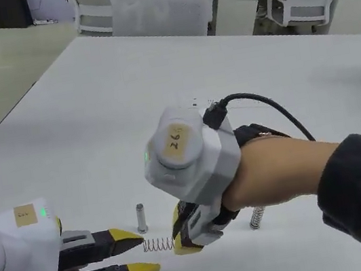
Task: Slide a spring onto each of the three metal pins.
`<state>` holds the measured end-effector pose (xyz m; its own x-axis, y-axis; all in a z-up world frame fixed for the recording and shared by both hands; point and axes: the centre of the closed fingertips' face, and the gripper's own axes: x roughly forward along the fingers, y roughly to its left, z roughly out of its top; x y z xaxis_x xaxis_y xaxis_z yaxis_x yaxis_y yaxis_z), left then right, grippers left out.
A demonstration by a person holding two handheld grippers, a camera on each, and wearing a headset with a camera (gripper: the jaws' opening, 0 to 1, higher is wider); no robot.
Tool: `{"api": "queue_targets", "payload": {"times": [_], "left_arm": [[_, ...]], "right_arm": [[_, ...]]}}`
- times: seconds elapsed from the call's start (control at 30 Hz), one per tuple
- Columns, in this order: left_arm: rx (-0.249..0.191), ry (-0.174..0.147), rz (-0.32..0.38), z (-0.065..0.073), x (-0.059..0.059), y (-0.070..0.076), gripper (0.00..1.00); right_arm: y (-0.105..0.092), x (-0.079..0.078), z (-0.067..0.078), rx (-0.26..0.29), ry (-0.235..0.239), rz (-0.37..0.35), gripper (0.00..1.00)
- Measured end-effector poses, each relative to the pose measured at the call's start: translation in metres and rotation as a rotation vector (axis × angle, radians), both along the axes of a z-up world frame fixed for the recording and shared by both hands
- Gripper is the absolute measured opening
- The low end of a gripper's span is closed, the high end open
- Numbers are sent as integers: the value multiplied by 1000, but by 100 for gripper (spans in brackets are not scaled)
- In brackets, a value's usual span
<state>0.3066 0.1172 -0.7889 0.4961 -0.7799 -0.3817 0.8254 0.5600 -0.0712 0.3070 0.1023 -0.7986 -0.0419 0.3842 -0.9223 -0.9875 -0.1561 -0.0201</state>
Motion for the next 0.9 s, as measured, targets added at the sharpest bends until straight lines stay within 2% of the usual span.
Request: {"api": "queue_targets", "payload": {"times": [0.17, 0.57, 0.73, 0.9], "left_arm": [[1, -13, -20, 2, -2, -3, 15], [-3, -18, -68, 4, -8, -9, 6], [-4, -17, -73, 3, -8, -9, 4], [-14, -19, -73, 5, -7, -10, 3]], "right_arm": [[1, -9, 3, 9, 7, 75, 7], [-1, -16, 5, 21, -5, 170, 7], [-1, -14, 6, 27, -16, 184, 7], [-1, -12, 8, 36, -9, 155, 8]]}}
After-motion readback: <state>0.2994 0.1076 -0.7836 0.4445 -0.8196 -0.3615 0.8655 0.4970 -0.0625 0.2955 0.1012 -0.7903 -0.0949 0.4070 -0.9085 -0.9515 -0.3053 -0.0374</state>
